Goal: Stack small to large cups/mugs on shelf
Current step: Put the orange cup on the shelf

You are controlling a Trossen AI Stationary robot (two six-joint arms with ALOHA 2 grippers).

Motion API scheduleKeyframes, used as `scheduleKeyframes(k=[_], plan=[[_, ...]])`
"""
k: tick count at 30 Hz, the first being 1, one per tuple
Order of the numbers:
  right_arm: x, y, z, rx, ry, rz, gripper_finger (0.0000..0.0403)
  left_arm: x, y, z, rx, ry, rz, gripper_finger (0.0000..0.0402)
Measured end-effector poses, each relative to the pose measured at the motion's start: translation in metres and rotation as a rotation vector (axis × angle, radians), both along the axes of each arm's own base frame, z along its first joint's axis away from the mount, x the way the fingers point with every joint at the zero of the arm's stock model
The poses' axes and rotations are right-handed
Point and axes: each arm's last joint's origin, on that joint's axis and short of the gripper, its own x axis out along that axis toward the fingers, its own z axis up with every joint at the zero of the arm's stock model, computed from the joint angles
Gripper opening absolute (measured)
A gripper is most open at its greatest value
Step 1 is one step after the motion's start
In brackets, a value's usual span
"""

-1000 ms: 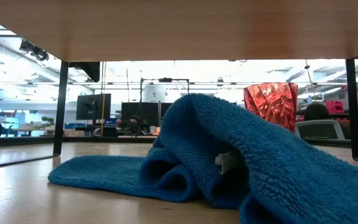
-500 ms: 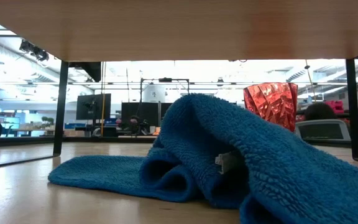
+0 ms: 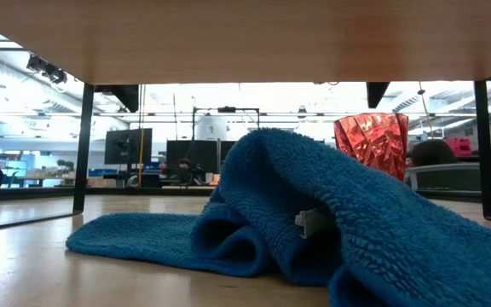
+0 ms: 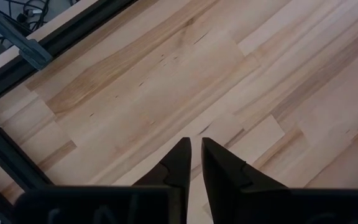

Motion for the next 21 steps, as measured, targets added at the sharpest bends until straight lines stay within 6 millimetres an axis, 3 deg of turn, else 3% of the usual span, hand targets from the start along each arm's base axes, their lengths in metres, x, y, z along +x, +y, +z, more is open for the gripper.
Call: scheduleKeyframes(k=[11, 21], plan=[[0.016, -0.001, -0.019, 0.013, 0.051, 0.163, 0.0111, 0.000, 0.000, 0.000, 0.001, 0.001, -0.004, 0.0044], [0.022, -0.001, -0.021, 0.025, 0.014, 0.201, 0.0110, 0.000, 0.000, 0.000, 0.003, 0.001, -0.007, 0.0047]])
